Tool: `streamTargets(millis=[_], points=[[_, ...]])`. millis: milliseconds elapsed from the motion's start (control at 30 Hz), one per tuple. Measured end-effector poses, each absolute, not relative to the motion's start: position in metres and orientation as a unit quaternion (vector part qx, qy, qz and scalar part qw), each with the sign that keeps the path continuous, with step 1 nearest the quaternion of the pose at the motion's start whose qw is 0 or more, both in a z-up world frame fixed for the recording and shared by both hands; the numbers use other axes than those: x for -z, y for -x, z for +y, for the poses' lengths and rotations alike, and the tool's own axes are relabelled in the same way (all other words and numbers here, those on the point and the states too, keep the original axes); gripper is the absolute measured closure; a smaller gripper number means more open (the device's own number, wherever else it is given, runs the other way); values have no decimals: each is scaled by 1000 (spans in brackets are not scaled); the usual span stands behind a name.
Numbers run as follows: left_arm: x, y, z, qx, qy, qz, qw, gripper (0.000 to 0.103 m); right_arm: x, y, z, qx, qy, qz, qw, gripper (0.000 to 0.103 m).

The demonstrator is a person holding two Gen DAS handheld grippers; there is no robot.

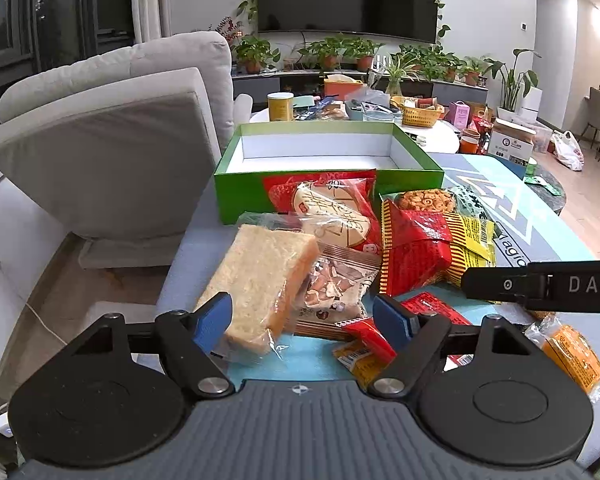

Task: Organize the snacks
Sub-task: 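Close the right gripper on the red snack packet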

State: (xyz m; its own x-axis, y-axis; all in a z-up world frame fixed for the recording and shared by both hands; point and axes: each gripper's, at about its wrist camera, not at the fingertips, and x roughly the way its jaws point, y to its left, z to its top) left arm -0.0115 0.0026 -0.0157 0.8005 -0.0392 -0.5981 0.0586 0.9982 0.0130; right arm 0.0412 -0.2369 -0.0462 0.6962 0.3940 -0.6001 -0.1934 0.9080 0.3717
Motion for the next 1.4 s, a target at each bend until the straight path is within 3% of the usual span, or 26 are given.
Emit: streamTargets(millis=[367, 600, 833, 900, 1000, 1400], points=[[20, 6, 5, 36, -4, 329, 944, 31, 53, -48, -236, -162, -138, 373, 903, 26], [29, 0, 3, 79, 22, 359, 930, 41, 64, -60, -235, -168, -133, 396, 893, 26], [33, -2, -4, 116, 28, 376, 919, 41, 77, -71, -235, -170, -131, 417, 883, 26], [34, -4, -8, 131, 27, 378, 916, 41, 80, -75, -235, -170, -132, 422, 881, 35], [38, -7, -14, 158, 31, 387, 908, 42, 81, -79, -236, -178, -137, 427, 876, 38], [54, -20, -20, 196, 55, 403, 892, 46, 85, -82, -250, -199, -167, 450, 854, 36]])
